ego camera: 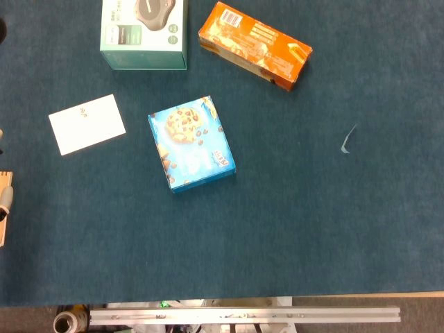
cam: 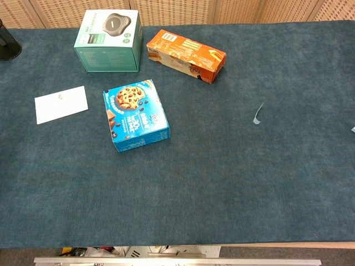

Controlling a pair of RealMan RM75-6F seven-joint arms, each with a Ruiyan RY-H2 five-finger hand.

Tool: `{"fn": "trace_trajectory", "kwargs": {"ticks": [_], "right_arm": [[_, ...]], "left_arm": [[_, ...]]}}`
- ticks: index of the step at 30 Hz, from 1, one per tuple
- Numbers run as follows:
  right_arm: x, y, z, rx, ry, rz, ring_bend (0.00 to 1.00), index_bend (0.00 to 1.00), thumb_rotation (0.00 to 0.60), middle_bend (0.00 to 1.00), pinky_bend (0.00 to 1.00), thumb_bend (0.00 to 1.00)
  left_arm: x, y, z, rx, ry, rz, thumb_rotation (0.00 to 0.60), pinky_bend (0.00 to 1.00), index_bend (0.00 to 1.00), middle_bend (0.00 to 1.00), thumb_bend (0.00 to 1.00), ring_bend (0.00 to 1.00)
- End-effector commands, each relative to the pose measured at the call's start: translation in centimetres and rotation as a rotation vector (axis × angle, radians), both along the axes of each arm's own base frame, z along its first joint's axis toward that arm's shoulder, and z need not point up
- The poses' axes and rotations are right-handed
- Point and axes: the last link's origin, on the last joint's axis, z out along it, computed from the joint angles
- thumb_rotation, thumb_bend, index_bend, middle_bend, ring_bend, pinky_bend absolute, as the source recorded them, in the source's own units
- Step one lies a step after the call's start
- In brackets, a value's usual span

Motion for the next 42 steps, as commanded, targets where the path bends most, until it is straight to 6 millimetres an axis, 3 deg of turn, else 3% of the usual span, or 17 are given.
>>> {"fn": "trace_trajectory", "kwargs": {"ticks": [1,7,12,16,20,22,25,32,42], "right_arm": [[0.1,-0.1,0.0,-0.001,-0.006,0.006,0.38,0.22,0.6,0.43,0.49,0.16],[1.1,-1.3,0.1,0.023,0.0,0.051,0.38,0.22,0.6,0.43,0.49,0.16],[2.1,-3.6,0.0,0.096,0.076,0.103,0.4,0.22,0.6,0.43,0.49,0.17],[3.1,-6.4,-0.8,0.158,0.15,0.146,0.61,0.23,0.6,0.57,0.68,0.17],[3.9,-9.1,-2.3,0.219,0.218,0.178,0.92,0.37,0.6,0.86,0.98,0.2],[4.5,-10.2,-3.1,0.233,0.257,0.199,0.99,0.43,0.6,0.94,1.0,0.22],[5.1,-11.4,-4.3,0.267,0.303,0.223,1.0,0.49,0.6,0.99,1.0,0.22],[5.8,-13.9,-7.5,0.36,0.485,0.284,1.0,0.53,0.6,1.0,1.0,0.21],[6.0,-14.5,-11.4,0.463,0.597,0.347,1.0,0.56,0.6,1.0,1.0,0.21]], "left_arm": [[-0.1,0.0,0.0,-0.003,0.001,0.002,0.6,0.22,0.13,0.31,0.36,0.29],[-0.2,-0.2,0.0,-0.005,0.0,0.006,0.6,0.22,0.13,0.31,0.36,0.29],[-0.3,-0.4,0.1,0.003,-0.002,0.01,0.6,0.22,0.13,0.31,0.36,0.29],[-0.5,-0.6,0.2,0.007,-0.005,0.016,0.6,0.22,0.13,0.31,0.36,0.29],[-0.8,-1.0,0.3,0.009,-0.004,0.035,0.6,0.22,0.13,0.31,0.36,0.29],[-1.0,-1.2,0.4,0.013,-0.003,0.046,0.6,0.22,0.13,0.31,0.36,0.29],[-1.2,-1.4,0.6,0.021,-0.003,0.056,0.6,0.22,0.13,0.31,0.36,0.29],[-1.7,-1.8,0.8,0.026,-0.004,0.081,0.6,0.22,0.13,0.31,0.36,0.29],[-2.1,-2.0,0.8,0.024,-0.005,0.095,0.6,0.22,0.13,0.31,0.36,0.29]]}}
